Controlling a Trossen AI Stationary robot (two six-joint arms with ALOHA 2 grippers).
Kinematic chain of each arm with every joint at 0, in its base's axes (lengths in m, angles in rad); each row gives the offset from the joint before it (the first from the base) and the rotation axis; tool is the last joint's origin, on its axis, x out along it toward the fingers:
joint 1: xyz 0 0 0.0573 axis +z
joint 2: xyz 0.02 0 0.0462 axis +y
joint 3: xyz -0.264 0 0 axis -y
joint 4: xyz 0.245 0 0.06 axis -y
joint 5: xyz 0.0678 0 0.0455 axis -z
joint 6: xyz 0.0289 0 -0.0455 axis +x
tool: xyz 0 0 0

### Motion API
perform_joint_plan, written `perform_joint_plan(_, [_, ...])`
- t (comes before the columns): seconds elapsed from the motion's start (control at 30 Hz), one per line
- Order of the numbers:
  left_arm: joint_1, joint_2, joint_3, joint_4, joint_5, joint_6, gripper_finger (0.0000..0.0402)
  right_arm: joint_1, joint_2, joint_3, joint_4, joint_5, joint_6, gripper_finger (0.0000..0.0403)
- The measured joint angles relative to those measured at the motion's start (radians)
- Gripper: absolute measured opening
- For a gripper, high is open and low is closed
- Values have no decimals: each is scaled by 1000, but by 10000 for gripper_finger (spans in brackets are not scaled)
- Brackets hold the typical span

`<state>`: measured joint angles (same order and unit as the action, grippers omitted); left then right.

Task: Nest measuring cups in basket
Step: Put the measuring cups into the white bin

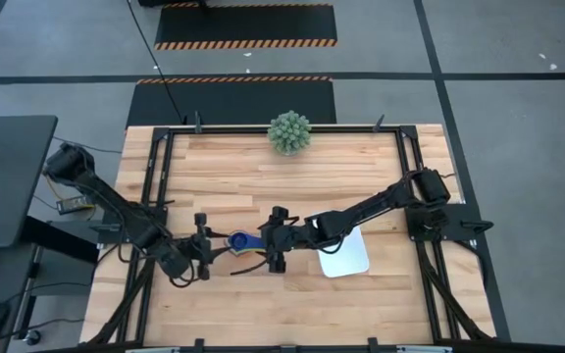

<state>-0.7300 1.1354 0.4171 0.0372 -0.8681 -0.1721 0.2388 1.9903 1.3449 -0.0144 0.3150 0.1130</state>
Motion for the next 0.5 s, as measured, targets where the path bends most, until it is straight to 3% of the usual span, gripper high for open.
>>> perform_joint_plan(0.5, [-47, -216, -185, 87, -26, -154, 212, -66, 21, 38, 32, -118, -12, 333])
